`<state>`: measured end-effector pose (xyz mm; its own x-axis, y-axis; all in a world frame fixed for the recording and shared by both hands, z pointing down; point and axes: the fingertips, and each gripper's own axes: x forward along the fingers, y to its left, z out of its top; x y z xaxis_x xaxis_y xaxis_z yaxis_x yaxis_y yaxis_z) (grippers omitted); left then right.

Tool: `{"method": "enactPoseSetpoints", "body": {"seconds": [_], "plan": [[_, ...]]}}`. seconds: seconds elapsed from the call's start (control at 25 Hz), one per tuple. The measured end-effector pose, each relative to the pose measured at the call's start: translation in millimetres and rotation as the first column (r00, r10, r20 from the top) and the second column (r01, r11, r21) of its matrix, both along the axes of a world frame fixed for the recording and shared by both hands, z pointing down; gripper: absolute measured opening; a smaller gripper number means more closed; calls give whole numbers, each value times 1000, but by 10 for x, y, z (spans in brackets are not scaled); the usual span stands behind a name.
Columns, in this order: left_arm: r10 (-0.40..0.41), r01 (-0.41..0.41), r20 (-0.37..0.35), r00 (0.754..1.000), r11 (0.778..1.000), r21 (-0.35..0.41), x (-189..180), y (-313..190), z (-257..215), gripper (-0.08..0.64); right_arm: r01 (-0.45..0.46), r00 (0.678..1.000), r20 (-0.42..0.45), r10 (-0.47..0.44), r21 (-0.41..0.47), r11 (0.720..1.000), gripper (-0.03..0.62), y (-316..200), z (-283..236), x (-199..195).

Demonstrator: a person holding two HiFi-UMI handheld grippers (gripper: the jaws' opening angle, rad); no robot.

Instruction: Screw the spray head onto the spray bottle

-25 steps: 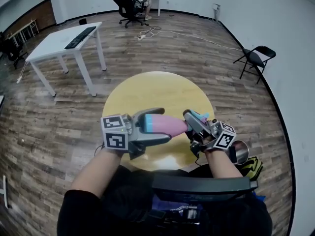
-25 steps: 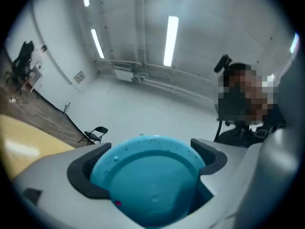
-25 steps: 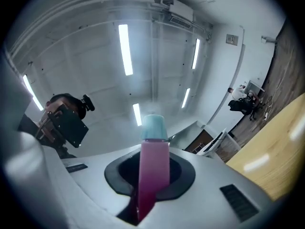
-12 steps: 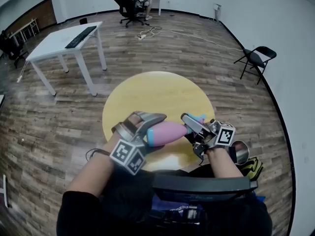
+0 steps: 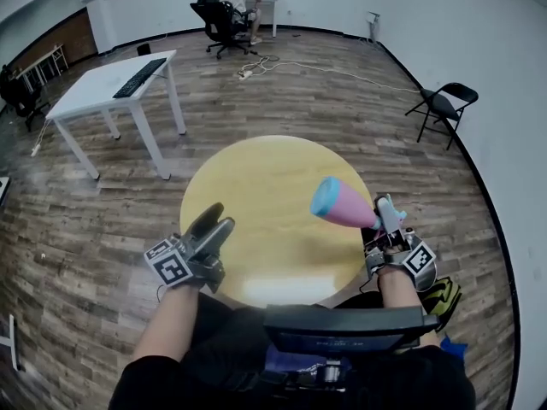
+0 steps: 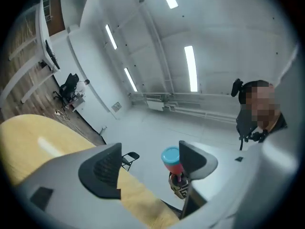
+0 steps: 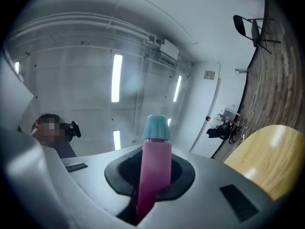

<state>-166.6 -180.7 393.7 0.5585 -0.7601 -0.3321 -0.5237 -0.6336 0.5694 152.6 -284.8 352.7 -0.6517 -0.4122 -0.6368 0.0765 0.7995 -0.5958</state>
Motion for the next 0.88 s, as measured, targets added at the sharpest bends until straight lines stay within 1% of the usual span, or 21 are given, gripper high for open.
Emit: {"method": "enactPoseSetpoints", "body": {"seconds": [0.04, 0.12, 0.16, 0.2, 0.24, 0.4, 0.52, 0.64, 0.72, 0.84, 0.88], "plan": [[-8, 8, 21, 1000, 1000, -7, 28, -2, 58, 367, -16, 1000, -4, 16, 5, 1000, 46, -6, 9, 28], [-10, 10, 132, 991, 1000, -2, 163, 16, 133, 283, -32, 999, -19, 32, 19, 999, 46, 6, 22, 46], [-11, 9, 186, 982, 1000, 12, 231, 34, 138, 269, -35, 999, -22, 36, 25, 999, 46, 23, 23, 51], [-16, 10, 222, 975, 1000, 28, 275, 50, 127, 256, -36, 999, -20, 37, 29, 999, 46, 41, 18, 57], [-21, 11, 236, 972, 999, 42, 290, 58, 105, 256, -37, 999, -14, 37, 32, 999, 46, 55, 12, 61], [-33, 22, 225, 974, 998, 54, 222, 16, 57, 256, -42, 999, -8, 42, 39, 998, 46, 37, -2, 32], [-45, 34, 230, 972, 998, 50, 178, -35, 67, 256, -41, 999, -11, 42, 43, 998, 46, -14, -5, 12], [-47, 33, 239, 970, 997, 63, 185, -22, 37, 256, -40, 999, -14, 41, 49, 998, 44, -18, -24, -3], [-59, 42, 248, 967, 996, 74, 180, -5, 8, 230, -41, 999, -13, 42, 50, 998, 44, -1, -31, -10], [-97, 79, 261, 960, 994, 78, 126, 8, -14, 115, -37, 999, -16, 37, 52, 998, 44, 36, -34, -34], [-110, 93, 265, 958, 993, 76, 107, 4, -14, 91, -36, 999, -20, 37, 54, 998, 44, 42, -32, -39]]}}
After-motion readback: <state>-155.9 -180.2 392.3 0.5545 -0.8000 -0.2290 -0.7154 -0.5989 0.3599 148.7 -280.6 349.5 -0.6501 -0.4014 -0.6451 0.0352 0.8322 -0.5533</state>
